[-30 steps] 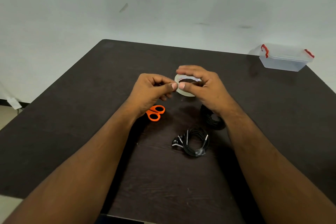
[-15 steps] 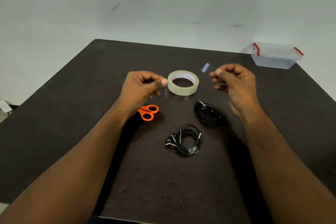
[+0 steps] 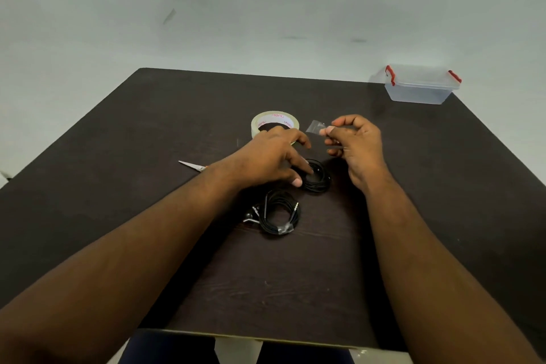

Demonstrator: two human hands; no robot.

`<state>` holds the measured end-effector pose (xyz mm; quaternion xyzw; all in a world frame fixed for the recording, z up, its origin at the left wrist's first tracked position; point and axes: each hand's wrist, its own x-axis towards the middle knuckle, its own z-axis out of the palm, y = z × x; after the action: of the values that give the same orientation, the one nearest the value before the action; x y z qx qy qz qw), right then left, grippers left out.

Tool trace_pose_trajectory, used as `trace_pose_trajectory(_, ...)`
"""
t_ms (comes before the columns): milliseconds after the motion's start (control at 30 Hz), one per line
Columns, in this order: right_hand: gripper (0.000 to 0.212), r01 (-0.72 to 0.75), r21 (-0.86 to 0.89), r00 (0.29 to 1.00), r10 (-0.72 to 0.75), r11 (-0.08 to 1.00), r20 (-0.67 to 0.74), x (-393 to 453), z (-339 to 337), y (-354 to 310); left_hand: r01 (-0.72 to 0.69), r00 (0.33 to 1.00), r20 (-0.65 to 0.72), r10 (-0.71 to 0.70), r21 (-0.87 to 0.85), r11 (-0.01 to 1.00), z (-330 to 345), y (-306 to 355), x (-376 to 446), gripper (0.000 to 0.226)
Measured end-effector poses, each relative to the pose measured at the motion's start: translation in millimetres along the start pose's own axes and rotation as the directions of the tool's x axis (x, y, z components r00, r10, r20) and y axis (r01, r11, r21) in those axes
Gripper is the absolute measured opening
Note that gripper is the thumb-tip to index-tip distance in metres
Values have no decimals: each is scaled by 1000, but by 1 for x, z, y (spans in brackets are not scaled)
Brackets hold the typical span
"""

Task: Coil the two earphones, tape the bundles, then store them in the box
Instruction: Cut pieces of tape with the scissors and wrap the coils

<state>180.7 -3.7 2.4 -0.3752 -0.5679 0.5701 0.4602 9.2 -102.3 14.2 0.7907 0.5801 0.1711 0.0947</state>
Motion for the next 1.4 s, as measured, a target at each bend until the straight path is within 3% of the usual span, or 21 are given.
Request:
trace_pose_trajectory(167, 17, -11, 27, 1000, 11, 1000, -10, 1, -1, 0, -25, 997, 76, 18, 94, 995, 5, 5, 10, 26)
trace_pose_trajectory(500, 21, -16, 66, 999, 19, 998, -43, 1, 0, -1, -140, 989, -13, 146, 218, 966, 15, 1, 4, 14)
trace_pose_trajectory(667, 20, -27, 56, 998, 31, 998, -63, 2, 2, -1, 82, 980, -181, -79, 13, 997, 21, -9, -10, 7)
trace_pose_trajectory(800, 20, -57, 102, 994, 67, 993, -89, 0, 10, -2, 165, 830, -484, -277, -262, 951, 11, -9, -20, 12)
trace_pose_trajectory(900, 19, -75, 126, 991, 88, 989, -100, -7, 25, -5, 108, 730, -572, -375, -445, 889, 3, -10, -22, 6)
trace_pose_trajectory(1000, 19, -91, 133, 991, 103, 987, -87, -16, 43, -8, 4, 671, -547, -500, -672, 741, 4, -9, -24, 10)
trace_pose_trajectory(1100, 18, -75, 113, 995, 82, 991, -60, -27, 60, -11, -56, 649, -513, -562, -769, 636, 4, -12, -24, 19)
trace_pose_trajectory(1400, 18, 3, 109, 993, 10, 994, -118, -32, 61, -18, -41, 654, -441, -615, -832, 554, -1, -18, -30, 16)
